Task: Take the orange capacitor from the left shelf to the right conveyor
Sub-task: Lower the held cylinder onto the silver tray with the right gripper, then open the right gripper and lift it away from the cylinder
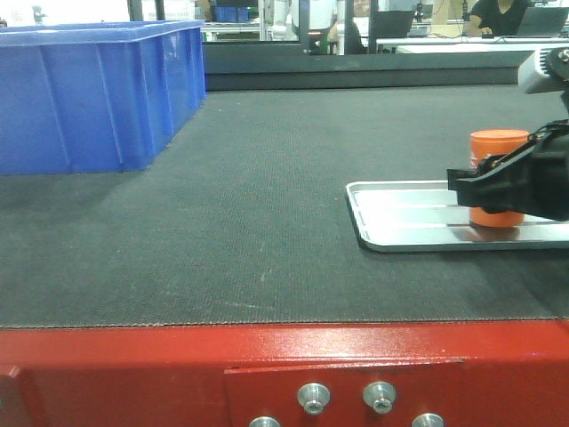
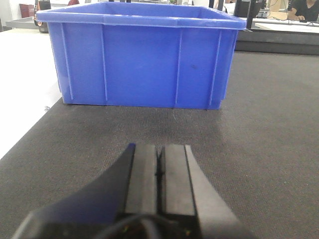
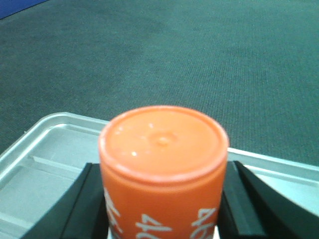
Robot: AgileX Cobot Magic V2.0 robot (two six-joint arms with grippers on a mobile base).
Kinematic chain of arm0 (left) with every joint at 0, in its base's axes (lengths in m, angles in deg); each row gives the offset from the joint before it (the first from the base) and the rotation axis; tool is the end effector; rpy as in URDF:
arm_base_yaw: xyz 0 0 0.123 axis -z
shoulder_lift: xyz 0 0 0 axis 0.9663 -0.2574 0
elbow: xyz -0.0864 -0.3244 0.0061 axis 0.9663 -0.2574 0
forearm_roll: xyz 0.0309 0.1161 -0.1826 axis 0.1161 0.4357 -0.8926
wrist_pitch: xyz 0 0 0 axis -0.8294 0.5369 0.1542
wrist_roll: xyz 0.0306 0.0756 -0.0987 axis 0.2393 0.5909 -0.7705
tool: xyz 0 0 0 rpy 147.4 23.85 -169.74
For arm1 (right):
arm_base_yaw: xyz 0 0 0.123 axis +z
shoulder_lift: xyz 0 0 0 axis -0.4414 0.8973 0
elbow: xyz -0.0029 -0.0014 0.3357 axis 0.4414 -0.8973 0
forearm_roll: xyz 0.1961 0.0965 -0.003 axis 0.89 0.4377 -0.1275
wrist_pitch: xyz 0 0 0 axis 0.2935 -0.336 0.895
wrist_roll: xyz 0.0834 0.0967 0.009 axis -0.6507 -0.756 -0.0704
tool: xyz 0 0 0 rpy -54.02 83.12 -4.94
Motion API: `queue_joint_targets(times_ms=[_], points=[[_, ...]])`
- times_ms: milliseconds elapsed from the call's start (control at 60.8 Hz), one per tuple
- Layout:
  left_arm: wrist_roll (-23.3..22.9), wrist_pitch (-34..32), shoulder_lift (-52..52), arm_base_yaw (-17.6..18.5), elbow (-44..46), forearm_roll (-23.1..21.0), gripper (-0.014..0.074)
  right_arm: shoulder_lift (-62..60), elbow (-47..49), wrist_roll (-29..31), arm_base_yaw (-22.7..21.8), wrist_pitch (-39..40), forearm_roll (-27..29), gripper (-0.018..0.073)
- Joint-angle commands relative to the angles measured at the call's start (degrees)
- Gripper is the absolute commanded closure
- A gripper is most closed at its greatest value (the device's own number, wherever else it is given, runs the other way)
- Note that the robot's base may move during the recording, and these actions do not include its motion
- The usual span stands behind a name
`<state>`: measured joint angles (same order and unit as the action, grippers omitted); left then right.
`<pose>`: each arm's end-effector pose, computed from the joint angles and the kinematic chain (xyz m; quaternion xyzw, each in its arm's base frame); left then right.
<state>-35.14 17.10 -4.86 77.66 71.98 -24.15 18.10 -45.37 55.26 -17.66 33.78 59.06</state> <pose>0.0090 -0.0010 0.1976 0.0013 0.7059 -0.0340 0.7075 0.3161 0.0579 0.2208 -0.0818 0.7695 0.0795 0.6284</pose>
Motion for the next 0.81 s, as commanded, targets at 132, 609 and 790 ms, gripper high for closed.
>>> queue_joint_targets(times_ms=[132, 609, 790], points=[[-0.08, -5.13, 0.64, -0.05, 0.26, -0.10, 0.0723, -1.86, 1.44, 0.63, -0.34, 3.81, -0.49, 0.0325], [-0.08, -5.13, 0.64, -0.05, 0.26, -0.10, 0.0723, -4.41, 1.32, 0.47, -0.34, -0.86, -0.44, -0.0065], [-0.08, -5.13, 0.64, -0.05, 0.26, -0.10, 0.0723, -12.93, 1.32, -0.20, -0.34, -8.05, -0.44, -0.0065]])
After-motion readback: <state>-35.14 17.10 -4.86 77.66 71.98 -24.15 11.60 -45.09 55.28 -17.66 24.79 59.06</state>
